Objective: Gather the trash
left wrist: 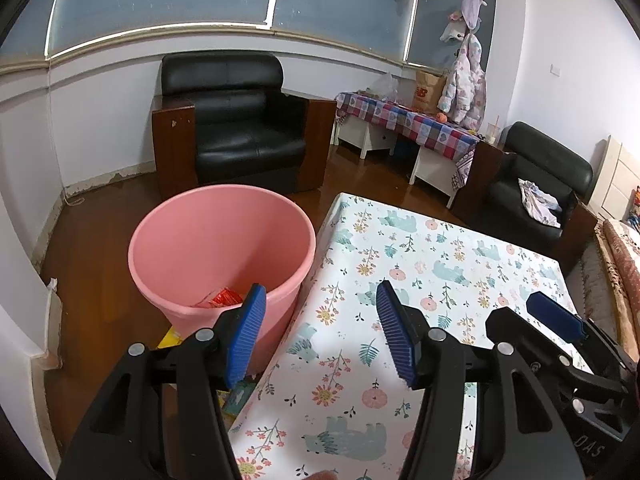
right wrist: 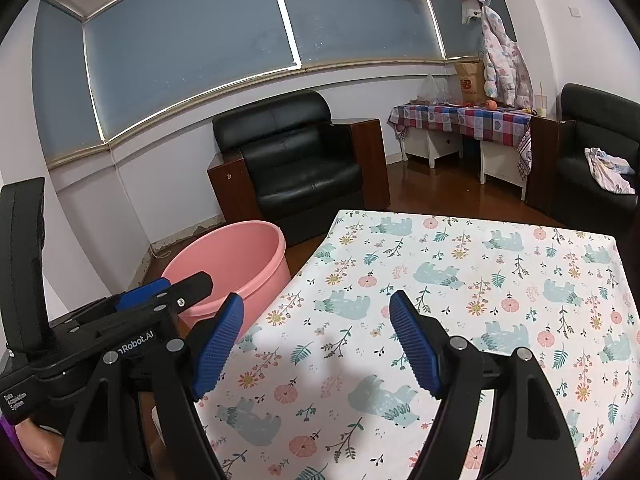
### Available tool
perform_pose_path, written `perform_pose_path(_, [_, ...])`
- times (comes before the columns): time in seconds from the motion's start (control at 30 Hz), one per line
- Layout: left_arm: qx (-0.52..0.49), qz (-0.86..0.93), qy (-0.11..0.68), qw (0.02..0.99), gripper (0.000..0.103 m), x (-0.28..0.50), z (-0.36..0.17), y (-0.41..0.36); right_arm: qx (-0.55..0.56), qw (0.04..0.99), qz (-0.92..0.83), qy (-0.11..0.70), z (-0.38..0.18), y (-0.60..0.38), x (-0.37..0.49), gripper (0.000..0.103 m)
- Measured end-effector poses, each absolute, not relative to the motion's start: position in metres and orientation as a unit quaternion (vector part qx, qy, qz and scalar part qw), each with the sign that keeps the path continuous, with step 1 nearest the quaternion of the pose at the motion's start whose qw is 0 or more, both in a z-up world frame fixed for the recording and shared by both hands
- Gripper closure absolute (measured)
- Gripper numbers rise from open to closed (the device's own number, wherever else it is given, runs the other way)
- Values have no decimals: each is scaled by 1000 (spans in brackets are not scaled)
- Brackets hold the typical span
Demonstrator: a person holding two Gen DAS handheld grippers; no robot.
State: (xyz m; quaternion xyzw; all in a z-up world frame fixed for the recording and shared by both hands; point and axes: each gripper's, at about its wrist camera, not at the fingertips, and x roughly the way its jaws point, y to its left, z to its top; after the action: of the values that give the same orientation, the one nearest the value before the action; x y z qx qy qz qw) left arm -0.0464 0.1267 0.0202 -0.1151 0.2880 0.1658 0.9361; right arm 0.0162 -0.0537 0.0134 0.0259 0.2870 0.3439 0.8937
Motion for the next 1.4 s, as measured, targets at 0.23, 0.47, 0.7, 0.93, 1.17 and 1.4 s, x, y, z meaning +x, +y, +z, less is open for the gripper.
perform_pose_path(0.23, [-111,164,278,940,45,-49,23,125,23,896,341,282,17,-55,12,29])
perform_pose_path(0.47, [-113,164,275,940,45,-51,25,124,22,898,338,280,19,-56,9,29])
perform_pose_path(0.7, [-112,164,272,942,45,-53,26,123,19,900,338,276,22,-59,6,29])
perform_pose_path(0.93, [-113,165,268,942,45,-54,28,124,17,900,337,276,24,-59,4,29])
perform_pose_path(1.17, [-111,163,269,943,45,-53,29,125,16,901,336,275,24,-60,3,29])
perform_pose_path(1.4, [-104,162,270,943,45,-53,28,125,17,900,335,279,24,-64,4,29])
